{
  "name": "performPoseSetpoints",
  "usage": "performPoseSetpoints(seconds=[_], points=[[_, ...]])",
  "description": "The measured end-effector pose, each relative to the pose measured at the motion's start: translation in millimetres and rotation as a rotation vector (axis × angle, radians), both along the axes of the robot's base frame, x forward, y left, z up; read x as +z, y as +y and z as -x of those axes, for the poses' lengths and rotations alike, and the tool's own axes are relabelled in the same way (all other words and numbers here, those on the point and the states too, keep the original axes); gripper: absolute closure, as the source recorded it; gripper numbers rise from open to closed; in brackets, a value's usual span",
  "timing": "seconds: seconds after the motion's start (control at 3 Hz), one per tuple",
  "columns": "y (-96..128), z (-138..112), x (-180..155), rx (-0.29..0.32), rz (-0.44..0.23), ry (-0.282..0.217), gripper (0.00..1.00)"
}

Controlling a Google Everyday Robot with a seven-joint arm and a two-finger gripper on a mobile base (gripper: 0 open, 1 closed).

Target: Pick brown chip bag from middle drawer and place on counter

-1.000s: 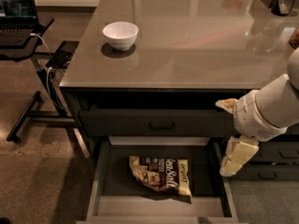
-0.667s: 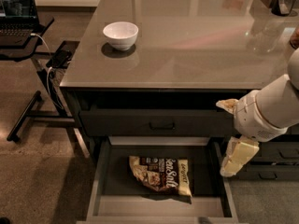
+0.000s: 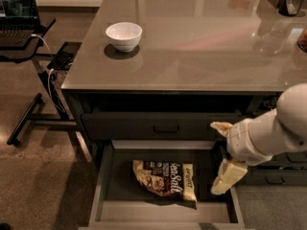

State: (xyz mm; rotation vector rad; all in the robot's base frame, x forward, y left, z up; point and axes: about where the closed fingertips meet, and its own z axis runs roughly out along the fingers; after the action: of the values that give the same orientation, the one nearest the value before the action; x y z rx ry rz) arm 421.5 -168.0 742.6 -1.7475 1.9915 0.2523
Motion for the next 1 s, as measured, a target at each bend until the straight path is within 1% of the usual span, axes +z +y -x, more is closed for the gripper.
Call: performPoseSetpoints(seconds=[0.33,0.67,1.0], points=[[4,-6,-65,-0.016,-0.077,-0.005,0.0],[3,-16,-139,-0.062,-0.134,0.048,0.0],[3,-16,-139,-0.063,-0.134,0.048,0.0]])
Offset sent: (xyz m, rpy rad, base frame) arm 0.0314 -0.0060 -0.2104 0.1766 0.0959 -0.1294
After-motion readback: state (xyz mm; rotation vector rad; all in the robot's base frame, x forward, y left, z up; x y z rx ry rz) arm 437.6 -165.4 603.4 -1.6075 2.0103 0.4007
